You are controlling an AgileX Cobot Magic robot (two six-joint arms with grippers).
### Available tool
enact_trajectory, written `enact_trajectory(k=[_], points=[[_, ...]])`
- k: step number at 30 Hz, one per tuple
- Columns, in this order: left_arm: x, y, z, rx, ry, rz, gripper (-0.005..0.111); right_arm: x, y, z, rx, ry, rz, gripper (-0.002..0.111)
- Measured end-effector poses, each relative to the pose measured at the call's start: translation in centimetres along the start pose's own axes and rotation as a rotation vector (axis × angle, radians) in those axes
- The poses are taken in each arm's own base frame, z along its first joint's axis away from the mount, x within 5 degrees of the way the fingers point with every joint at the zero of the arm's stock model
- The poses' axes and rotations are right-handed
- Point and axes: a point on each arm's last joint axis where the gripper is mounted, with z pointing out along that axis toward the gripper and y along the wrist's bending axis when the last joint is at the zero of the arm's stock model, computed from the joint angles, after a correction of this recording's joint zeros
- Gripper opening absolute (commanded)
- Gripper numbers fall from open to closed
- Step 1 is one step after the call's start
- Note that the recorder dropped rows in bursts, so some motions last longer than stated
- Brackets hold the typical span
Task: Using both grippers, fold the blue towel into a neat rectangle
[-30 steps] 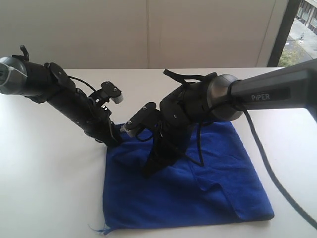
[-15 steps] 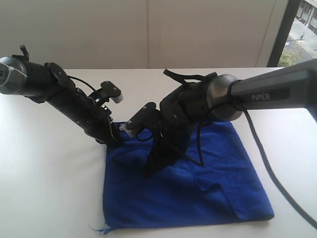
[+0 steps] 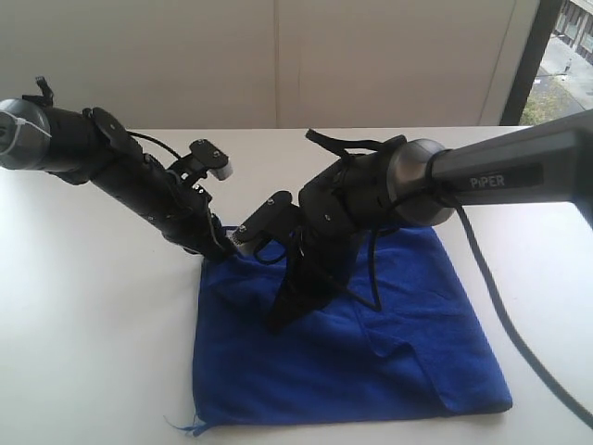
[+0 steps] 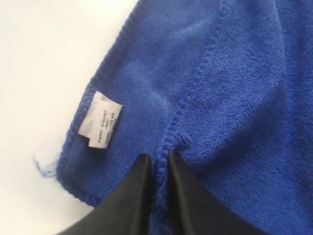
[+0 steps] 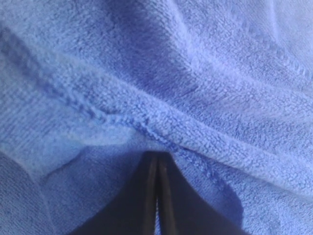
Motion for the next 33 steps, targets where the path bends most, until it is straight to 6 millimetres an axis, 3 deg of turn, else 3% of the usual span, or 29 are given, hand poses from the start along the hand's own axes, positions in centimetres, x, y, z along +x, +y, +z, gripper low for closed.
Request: enact_trajectory(k=[9, 14, 17, 21, 25, 28, 31, 33], points=[[-0.1, -0.1, -0.1, 0.013, -0.002, -0.002, 0.017, 0.0, 0.0, 0.0, 0.000, 0.000, 0.000, 0.000], [-0.1, -0.1, -0.1, 0.013, -0.002, -0.002, 0.000, 0.0, 0.0, 0.0, 0.000, 0.000, 0.000, 0.000], [-0.1, -0.1, -0.1, 0.013, -0.002, -0.002, 0.000, 0.1, 0.0, -0.2, -0.001, 0.007, 0.002, 0.000], [-0.1, -0.1, -0.1, 0.015, -0.001, -0.002, 0.000, -0.3, -0.3, -2.3, 0.007, -0.026, 0.011, 0.003], [-0.1, -0.1, -0.1, 0.018, 0.000, -0.002, 0.000, -0.8, -0.6, -5.7, 0.010, -0.102, 0.034, 0.017], [-0.1, -0.2, -0.1, 0.023, 0.002, -0.002, 0.000, -0.8, -0.2, -6.9, -0.045, -0.117, 0.043, 0.028], [-0.1, -0.2, -0.1, 0.022, 0.001, -0.001, 0.000, -0.8, 0.7, -7.1, -0.140, -0.118, 0.029, 0.022], [-0.4, -0.3, -0.6, 0.014, -0.009, 0.004, 0.000, -0.7, 1.9, -6.9, -0.212, -0.127, 0.011, 0.011]])
